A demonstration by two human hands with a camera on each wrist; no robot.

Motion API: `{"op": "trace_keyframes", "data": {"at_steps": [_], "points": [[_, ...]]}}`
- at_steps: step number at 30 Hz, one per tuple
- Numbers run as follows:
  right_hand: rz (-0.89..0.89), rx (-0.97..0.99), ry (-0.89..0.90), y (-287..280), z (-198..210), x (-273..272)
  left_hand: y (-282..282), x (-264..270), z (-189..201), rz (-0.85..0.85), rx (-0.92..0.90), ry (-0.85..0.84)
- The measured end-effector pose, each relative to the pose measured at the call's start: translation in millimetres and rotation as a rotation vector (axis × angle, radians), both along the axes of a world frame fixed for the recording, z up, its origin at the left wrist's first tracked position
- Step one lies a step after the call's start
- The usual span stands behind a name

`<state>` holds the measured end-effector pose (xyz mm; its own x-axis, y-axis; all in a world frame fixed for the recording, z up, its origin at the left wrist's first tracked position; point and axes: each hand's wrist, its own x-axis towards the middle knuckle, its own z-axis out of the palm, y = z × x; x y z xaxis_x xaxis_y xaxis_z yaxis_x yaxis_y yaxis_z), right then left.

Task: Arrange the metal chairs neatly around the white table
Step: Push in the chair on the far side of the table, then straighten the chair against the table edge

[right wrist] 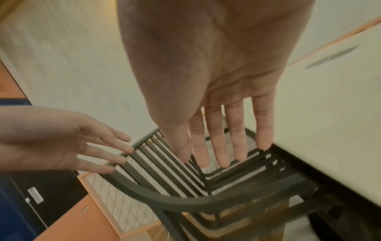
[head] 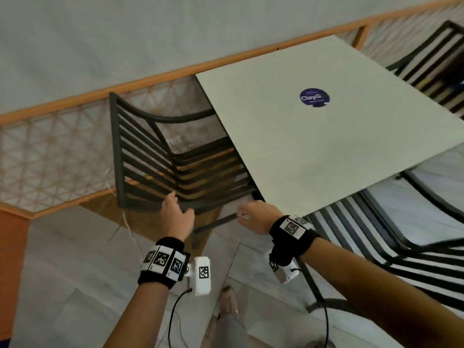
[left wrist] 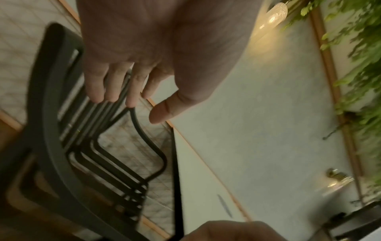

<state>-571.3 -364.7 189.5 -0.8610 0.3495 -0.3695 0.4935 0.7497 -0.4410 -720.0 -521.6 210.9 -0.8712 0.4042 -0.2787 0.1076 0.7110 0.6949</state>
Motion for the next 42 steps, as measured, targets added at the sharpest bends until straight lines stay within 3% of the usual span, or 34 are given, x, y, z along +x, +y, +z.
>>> {"op": "trace_keyframes", "data": {"at_steps": [5,10,14,19,26,31,38,42], "points": [[-0.074,0.088,0.042,43.1,55.7,124.9,59.4,100.1,28.0,-0.161,0.161,-0.045],[-0.194,0.124,0.024,101.3,101.1,287.3,127.5,224.9,37.6,-0.343,0.181,-0.029],[-0.307,0.178,-0.004,152.2,122.8,397.1,181.0,312.2,44.4,-0.464,0.163,-0.097],[-0.421,0.211,0.053,219.4,132.8,492.1,263.3,391.1,61.3,-0.646,0.175,-0.105],[-0.492,0.220,0.064,327.4,131.9,581.9,403.4,479.7,78.2,-0.842,0.207,-0.160],[-0.488,0.207,0.012,436.6,125.4,625.2,517.0,528.3,75.2,-0.947,0.208,-0.101],[-0.399,0.197,-0.041,590.0,119.5,646.6,658.9,571.5,42.0,-0.917,0.025,-0.087],[-0.354,0.196,-0.039,666.9,94.4,639.9,719.9,578.1,13.0,-0.873,-0.066,-0.022]]}}
